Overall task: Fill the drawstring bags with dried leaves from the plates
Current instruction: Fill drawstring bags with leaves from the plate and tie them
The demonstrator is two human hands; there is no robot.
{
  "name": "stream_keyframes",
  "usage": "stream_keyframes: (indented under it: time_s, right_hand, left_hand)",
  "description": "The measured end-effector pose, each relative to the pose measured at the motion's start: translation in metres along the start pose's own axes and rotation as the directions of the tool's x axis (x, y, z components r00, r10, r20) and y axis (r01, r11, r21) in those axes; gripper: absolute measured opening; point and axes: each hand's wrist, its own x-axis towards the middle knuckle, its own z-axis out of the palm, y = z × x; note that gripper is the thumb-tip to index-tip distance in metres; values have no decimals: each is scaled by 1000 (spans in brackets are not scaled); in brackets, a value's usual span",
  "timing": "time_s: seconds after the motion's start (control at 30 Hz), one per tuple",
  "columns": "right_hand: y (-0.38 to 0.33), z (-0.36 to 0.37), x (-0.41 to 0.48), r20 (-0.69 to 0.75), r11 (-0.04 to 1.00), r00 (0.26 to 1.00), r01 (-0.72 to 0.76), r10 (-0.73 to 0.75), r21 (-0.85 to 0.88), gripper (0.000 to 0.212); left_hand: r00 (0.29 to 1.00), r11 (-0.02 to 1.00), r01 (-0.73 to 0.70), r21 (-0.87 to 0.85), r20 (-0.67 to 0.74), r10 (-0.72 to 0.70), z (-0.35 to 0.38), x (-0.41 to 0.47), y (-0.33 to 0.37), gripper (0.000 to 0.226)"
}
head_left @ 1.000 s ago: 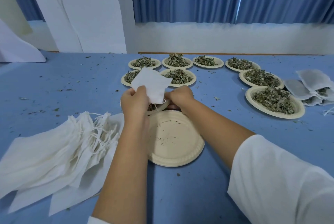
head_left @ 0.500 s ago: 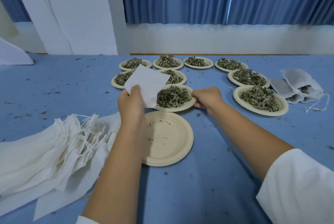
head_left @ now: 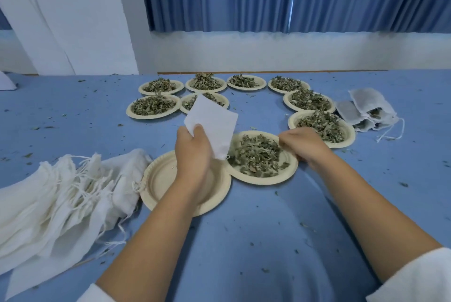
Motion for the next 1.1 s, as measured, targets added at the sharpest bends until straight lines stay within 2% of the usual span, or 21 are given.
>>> stream_keyframes:
  time_s: [0.03,0.13,0.27,0.4,0.5,0.6,0.67,0.77,0.87,1.0,1.1]
  right_hand:
    - [1,-4,-2,36,999,999,21,-20,-37,19]
    - [2,-10,-5,136,984,988,94,-73,-153,29]
    - [-6,-9,-10,219,955,970,161,-106,-248,18]
    - [-12,-3,-10,240,937,959,218,-153,-273,18]
    - [-20,2,-11,198,920,964,235,-178,-315,20]
    - [-38,17,-7,145,884,942,334,-302,-326,18]
    - [-57,35,-4,243,852,901,422,-358,-310,16]
    - [-83,69,-4,512,757,796,542,-322,-366,12]
    - [-95,101,-1,646,712,724,584,-241,-389,23]
    - [-103,127,4,647,662,716,621,-262,-419,34]
    - [-109,135,12,592,662,758,595,-274,-455,24]
  left_hand:
    - [1000,1000,-6,16,1,6,0,-1,0,30]
    - [1000,1000,-3,29,3,3,-2,-3,0,30]
    - [1000,999,23,40,5,-23,-2,0,0,32]
    - [998,998,60,24,15,-60,-1,3,2,32]
    - [997,997,70,16,18,-70,-1,6,1,33]
    - [998,998,58,7,0,-58,-3,10,4,35]
    - [997,998,68,-9,-43,-68,-6,11,7,36]
    - [991,997,79,-15,-103,-80,-12,17,9,36]
    - [989,997,72,-7,-129,-72,-18,25,10,34]
    - [983,996,74,-41,-163,-80,-26,33,13,32]
    - [983,993,81,-84,-159,-93,-30,38,16,32]
